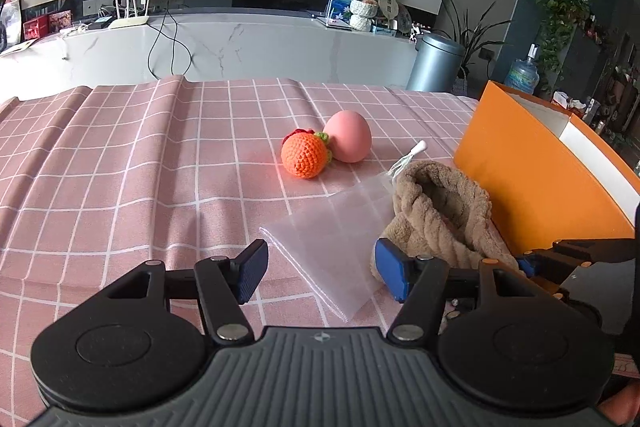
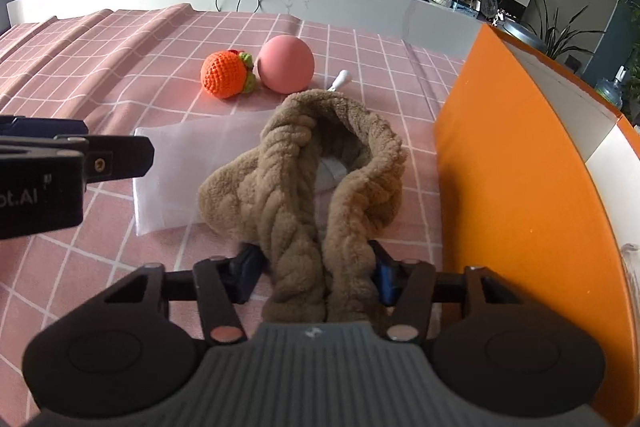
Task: Organize soft objects
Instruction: 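Grasp the clear mesh bag with left tool while right tool grasps the brown scarf, then carry mesh bag and brown scarf into the orange box and open both tools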
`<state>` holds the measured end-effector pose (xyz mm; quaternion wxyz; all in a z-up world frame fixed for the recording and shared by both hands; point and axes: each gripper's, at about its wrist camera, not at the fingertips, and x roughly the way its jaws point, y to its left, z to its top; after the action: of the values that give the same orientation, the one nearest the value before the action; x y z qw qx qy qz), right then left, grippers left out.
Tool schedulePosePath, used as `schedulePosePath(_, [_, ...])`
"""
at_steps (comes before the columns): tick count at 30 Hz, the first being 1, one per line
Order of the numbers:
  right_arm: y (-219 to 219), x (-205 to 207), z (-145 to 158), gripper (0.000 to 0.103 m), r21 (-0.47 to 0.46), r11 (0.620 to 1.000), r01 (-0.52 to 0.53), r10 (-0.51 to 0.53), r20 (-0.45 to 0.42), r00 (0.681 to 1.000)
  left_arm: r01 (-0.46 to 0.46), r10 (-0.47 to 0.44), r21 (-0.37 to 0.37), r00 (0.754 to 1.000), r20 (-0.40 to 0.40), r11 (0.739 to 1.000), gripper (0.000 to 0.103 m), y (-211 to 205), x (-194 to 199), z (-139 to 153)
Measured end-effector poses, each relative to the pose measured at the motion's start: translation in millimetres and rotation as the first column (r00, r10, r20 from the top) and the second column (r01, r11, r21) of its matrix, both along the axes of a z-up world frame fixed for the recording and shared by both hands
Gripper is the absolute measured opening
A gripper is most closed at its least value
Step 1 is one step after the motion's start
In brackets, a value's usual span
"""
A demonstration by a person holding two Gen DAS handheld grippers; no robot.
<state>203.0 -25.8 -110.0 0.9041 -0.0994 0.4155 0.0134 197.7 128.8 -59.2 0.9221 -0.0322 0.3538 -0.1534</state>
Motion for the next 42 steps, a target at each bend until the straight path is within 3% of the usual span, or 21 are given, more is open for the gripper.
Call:
schedulePosePath(2, [-5.5,1.5,2.8,0.031,0.036,0.999,0.016,-0.016,-0.001,1.0,0.003,-0.003,0.009,1.0,0.002,1.0,0.079,-0.7,3.5,-2.9])
schedulePosePath(7, [-9.6,2.9,3.5,0.031,0.068,0.998,0.012,-0.012,-0.009,1.0,0.032,-0.033,0.032,0.999,0.035,0.999,0.089,-4.4,14.2,-7.6])
schedulePosePath(13, [-16.6,4.4,3.5,0.032,0.123,0.992,0.017,-0.016,-0.011,1.0,0.091,-0.092,0.082,0.996,0.002,0.992,0.089,-18.2,27.9,-24.9])
schedulePosePath(19, [-16.8,5.1,1.5,0.034,0.13,0.992,0.002,-0.001,-0.006,1.0,0.081,-0.08,0.114,0.997,-0.015,0.99,0.088,-23.7,34.8,-37.1])
schedulePosePath(21, [-17.5,5.3,1.0,0.034,0.13,0.992,-0.002,0.002,-0.001,1.0,0.083,-0.083,0.162,0.997,-0.01,0.983,0.084,-28.9,33.8,-37.6])
schedulePosePath(24, [-18.4,4.1,-0.1,0.034,0.13,0.992,-0.004,0.004,0.002,1.0,0.098,-0.098,0.153,0.995,-0.004,0.983,0.063,-34.1,29.1,-36.4])
schedulePosePath(26, [-17.7,4.3,0.3,0.034,0.125,0.992,-0.009,0.009,0.003,1.0,0.146,-0.148,0.136,0.989,0.006,0.98,0.019,-39.0,25.0,-34.9])
schedulePosePath(32, [-18.9,-0.2,5.4,0.028,0.14,0.99,-0.019,0.019,0.0,1.0,0.144,-0.147,0.136,0.989,0.008,0.98,0.01,-43.3,12.5,-30.9])
schedulePosePath(38, [-12.8,-18.0,17.8,0.024,0.145,0.987,-0.066,0.062,0.028,0.998,0.036,-0.036,0.058,0.999,0.0,0.998,0.007,-22.8,-7.5,-11.2])
schedulePosePath(42, [-12.4,-32.8,31.4,0.024,0.154,0.985,-0.08,0.072,0.058,0.996,-0.064,0.064,0.082,0.998,0.006,0.995,0.007,-9.8,-22.4,4.6])
